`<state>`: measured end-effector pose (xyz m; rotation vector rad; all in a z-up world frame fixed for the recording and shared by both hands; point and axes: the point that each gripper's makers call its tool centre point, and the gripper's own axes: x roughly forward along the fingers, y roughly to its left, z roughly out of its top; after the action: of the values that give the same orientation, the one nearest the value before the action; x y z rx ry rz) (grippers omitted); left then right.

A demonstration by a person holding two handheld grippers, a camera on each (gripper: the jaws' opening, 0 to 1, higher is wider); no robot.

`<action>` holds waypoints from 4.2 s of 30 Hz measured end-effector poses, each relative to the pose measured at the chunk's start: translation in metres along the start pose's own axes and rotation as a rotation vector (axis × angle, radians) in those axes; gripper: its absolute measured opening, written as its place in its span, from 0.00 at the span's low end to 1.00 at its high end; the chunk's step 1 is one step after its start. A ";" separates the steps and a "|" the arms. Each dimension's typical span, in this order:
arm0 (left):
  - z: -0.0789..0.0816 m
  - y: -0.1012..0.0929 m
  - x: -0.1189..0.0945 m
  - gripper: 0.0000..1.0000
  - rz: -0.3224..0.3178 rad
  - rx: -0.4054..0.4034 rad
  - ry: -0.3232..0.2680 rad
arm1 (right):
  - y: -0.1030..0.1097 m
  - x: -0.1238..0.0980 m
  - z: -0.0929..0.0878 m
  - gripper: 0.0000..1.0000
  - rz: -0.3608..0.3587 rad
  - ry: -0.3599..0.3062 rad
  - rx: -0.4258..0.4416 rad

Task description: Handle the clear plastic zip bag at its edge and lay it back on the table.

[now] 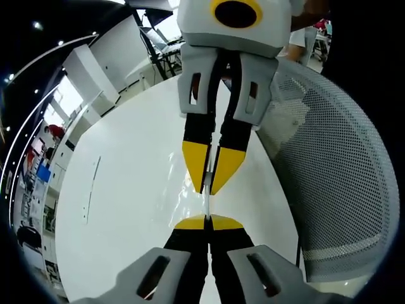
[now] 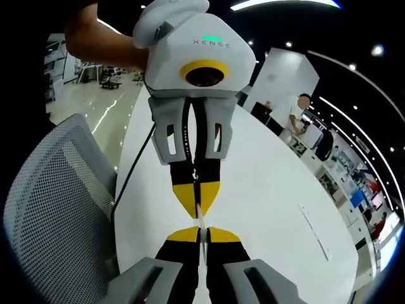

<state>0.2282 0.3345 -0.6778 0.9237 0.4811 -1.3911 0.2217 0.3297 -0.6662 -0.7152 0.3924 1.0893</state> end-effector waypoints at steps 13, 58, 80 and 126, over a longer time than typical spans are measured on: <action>-0.003 0.000 0.000 0.00 -0.003 -0.006 0.004 | 0.000 0.001 -0.001 0.00 -0.002 -0.003 0.010; -0.001 -0.003 -0.003 0.00 0.003 -0.006 0.008 | 0.002 -0.002 0.000 0.00 -0.009 -0.002 0.030; -0.007 -0.002 -0.004 0.00 0.006 -0.021 0.008 | 0.000 -0.003 -0.004 0.00 -0.014 -0.001 0.049; -0.012 0.001 -0.006 0.00 0.019 -0.032 0.015 | -0.006 -0.008 -0.011 0.00 -0.044 0.015 0.074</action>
<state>0.2314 0.3475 -0.6799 0.9111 0.5036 -1.3562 0.2243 0.3146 -0.6671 -0.6640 0.4258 1.0236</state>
